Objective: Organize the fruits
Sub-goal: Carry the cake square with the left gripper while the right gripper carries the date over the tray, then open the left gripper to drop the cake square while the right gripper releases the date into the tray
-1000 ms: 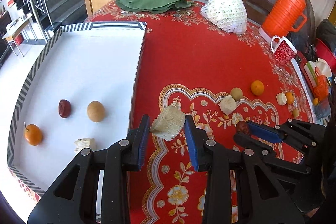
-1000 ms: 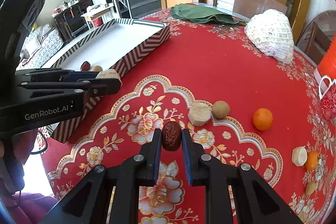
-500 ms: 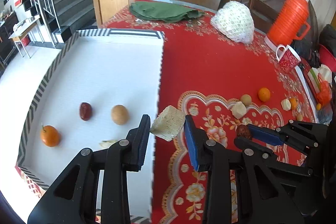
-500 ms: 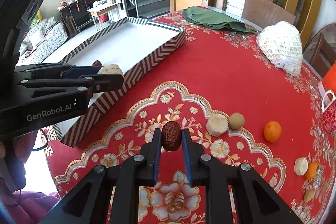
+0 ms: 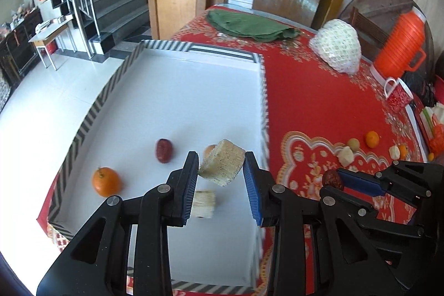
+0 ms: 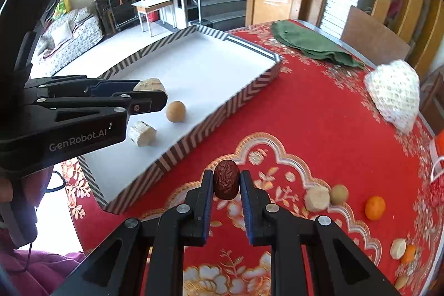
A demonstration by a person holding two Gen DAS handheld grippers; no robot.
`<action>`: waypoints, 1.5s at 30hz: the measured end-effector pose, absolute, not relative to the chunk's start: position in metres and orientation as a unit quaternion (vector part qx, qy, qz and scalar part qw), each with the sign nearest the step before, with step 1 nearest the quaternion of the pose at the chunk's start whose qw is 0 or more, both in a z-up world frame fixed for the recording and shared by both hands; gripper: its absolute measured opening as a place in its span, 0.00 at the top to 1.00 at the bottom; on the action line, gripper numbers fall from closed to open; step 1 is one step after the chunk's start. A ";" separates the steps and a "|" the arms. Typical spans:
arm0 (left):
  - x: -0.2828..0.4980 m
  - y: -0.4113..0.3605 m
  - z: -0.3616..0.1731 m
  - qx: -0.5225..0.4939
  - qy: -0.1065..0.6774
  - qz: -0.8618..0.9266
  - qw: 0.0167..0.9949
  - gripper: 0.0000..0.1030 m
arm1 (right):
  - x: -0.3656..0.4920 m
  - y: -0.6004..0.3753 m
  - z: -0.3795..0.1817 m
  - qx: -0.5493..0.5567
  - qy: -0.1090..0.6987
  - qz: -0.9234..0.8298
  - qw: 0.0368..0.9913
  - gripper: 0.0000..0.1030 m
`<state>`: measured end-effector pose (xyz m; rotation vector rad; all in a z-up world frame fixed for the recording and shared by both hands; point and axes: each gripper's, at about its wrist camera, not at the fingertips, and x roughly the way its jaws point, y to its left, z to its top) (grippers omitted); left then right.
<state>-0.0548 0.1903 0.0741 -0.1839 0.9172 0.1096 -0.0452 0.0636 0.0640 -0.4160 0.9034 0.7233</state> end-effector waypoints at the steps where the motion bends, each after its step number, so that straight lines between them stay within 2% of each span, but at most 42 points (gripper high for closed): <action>1: -0.055 0.194 0.074 -0.090 0.442 0.055 0.891 0.69 | -0.045 0.066 0.064 -0.196 0.423 0.342 0.816 0.82; 23: -0.042 0.274 0.053 -0.154 0.460 0.095 0.869 0.69 | -0.026 0.141 0.056 -0.221 0.433 0.393 0.780 0.82; 45: -0.028 0.278 0.027 -0.149 0.492 0.117 0.850 0.69 | -0.007 0.178 0.020 -0.223 0.466 0.416 0.748 0.82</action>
